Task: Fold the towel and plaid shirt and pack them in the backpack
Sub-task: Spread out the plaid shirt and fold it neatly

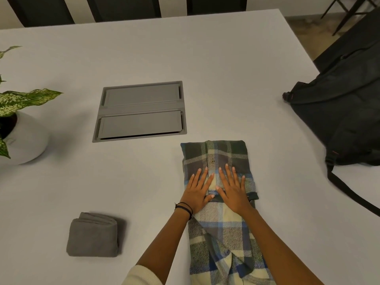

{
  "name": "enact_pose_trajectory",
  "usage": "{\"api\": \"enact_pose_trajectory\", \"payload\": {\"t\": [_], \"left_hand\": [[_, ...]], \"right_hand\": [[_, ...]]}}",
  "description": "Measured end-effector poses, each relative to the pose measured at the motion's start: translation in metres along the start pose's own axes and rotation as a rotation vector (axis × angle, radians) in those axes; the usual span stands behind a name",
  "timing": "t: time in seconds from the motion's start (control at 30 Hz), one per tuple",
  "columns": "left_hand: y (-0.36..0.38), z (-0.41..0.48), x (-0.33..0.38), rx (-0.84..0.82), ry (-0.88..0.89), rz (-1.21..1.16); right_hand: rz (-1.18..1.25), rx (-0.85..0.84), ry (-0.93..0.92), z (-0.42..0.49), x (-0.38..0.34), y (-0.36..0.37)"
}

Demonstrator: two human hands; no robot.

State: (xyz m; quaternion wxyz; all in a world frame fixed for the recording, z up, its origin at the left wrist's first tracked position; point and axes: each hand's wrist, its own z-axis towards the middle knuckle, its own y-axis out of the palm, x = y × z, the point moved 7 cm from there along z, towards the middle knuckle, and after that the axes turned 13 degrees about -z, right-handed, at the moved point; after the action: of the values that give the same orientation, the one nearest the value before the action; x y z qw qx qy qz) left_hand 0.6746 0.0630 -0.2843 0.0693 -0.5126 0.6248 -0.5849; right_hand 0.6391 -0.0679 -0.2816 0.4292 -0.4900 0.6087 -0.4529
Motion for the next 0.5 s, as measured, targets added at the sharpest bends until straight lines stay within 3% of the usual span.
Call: {"api": "enact_pose_trajectory", "payload": {"t": [0.27, 0.5], "left_hand": [[0.001, -0.001, 0.000, -0.053, -0.038, 0.007], [-0.010, -0.028, 0.008, -0.080, 0.109, 0.005]], "right_hand": [[0.003, -0.055, -0.019, 0.001, 0.001, 0.007], [0.040, -0.110, -0.009, -0.011, 0.000, 0.004]]}}
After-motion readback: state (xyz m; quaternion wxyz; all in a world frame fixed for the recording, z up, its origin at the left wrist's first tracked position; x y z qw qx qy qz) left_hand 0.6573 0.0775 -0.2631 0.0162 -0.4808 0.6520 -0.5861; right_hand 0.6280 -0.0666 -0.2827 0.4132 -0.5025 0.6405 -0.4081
